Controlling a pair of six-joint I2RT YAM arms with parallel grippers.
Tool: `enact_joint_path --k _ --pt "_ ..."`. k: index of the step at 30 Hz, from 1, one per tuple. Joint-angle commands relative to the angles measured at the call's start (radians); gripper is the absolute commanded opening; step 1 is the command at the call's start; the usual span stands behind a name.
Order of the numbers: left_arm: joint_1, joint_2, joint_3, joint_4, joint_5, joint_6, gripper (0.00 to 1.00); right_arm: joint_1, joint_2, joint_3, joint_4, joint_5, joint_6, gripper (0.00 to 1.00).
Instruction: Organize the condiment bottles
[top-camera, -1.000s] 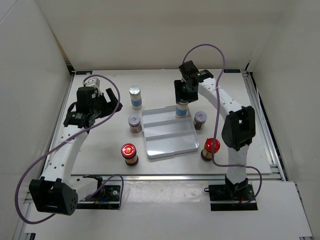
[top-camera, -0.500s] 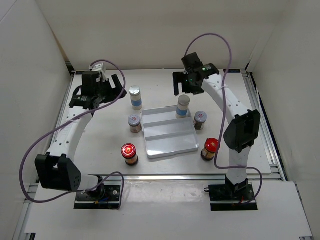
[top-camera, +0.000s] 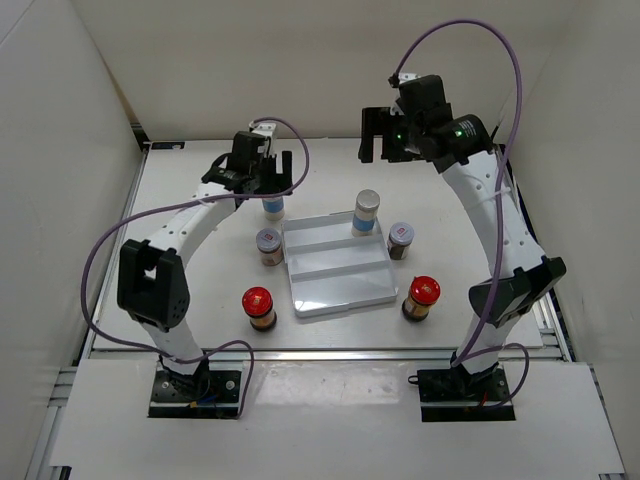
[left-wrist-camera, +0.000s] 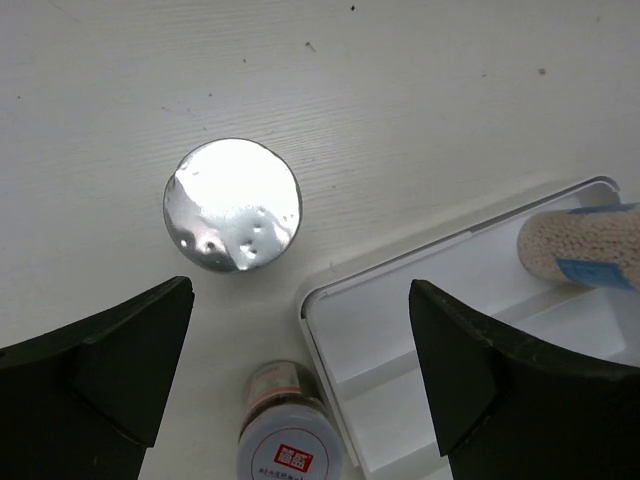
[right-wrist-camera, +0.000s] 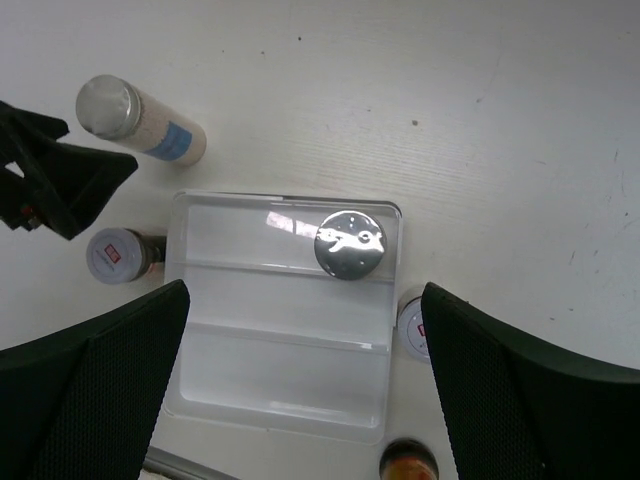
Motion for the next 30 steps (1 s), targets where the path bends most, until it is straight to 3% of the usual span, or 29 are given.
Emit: enact_joint_path --k 1,9,15,23,30 --pt "-0.004 0.018 0.056 0.017 -0.093 0.045 0.99 -0.014 -0.04 -0.032 -0.026 -0.011 -0.022 1.0" --pt "0.005 0.11 0.127 0.028 -0.138 0.055 0.99 -0.043 -0.084 -0.093 -0.026 -0.011 -0.042 1.0" --pt "0.016 0.166 0.173 0.057 -0.079 0.046 0.99 -0.043 -0.084 -0.103 -0.026 -0.011 -0.042 1.0" --pt "0.026 0.199 0.194 0.057 -0.05 0.036 0.83 -0.066 -0.094 -0.132 -0.026 0.011 -0.051 1.0" --pt "0.035 0.127 0.074 0.079 -0.03 0.027 0.78 -0.066 -0.094 -0.161 -0.017 0.011 -0.051 1.0"
